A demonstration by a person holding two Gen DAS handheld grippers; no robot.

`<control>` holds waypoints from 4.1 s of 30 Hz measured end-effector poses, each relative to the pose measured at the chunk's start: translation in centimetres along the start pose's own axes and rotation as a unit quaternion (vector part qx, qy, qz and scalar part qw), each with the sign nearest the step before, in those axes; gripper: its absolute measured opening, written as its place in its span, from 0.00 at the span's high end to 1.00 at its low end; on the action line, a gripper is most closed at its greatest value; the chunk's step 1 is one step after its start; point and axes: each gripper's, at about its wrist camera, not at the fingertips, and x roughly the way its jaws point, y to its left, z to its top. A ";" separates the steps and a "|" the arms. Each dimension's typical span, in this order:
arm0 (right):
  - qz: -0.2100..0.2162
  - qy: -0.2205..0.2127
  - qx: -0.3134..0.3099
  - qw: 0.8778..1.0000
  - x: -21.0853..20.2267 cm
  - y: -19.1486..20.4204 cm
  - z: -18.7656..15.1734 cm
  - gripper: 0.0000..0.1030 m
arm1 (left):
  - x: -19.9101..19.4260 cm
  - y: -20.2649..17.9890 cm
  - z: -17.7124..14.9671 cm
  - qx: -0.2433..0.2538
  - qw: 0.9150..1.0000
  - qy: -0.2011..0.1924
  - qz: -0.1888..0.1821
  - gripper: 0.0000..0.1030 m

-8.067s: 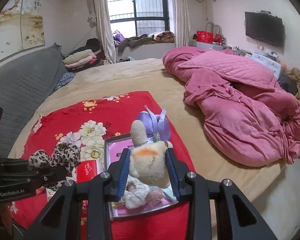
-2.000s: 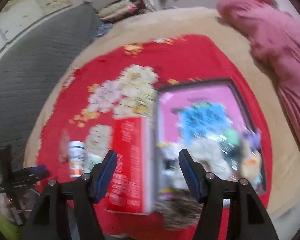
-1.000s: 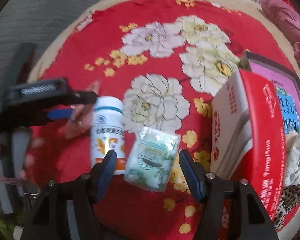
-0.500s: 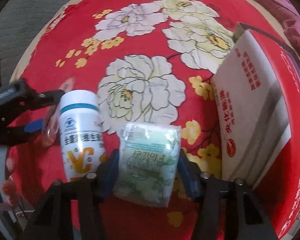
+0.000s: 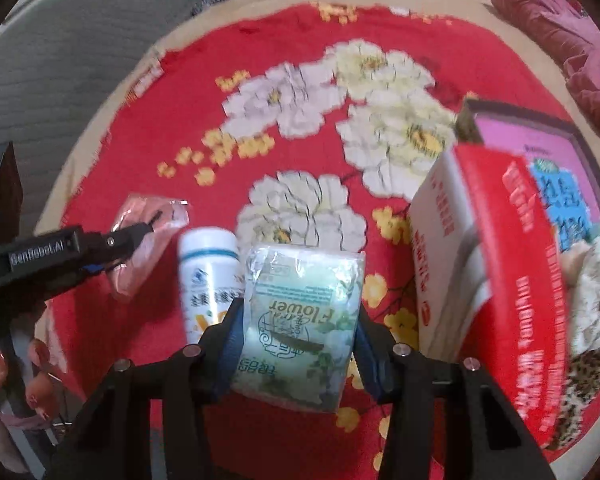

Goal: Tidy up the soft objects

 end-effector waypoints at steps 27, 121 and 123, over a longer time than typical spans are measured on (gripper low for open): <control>-0.089 -0.129 0.150 0.976 -19.8 -23.9 -5.9 0.52 | -0.5 -29.3 -11.9 0.257 0.960 0.051 -0.103 0.76; -0.127 -0.217 0.148 0.957 -23.7 -13.2 -10.7 0.26 | -8.3 -24.1 -14.1 0.336 0.938 -0.083 -0.035 0.24; -0.122 -0.212 0.158 0.957 -23.5 -12.5 -11.9 0.26 | -8.8 -22.8 -14.7 0.334 0.939 -0.083 -0.025 0.24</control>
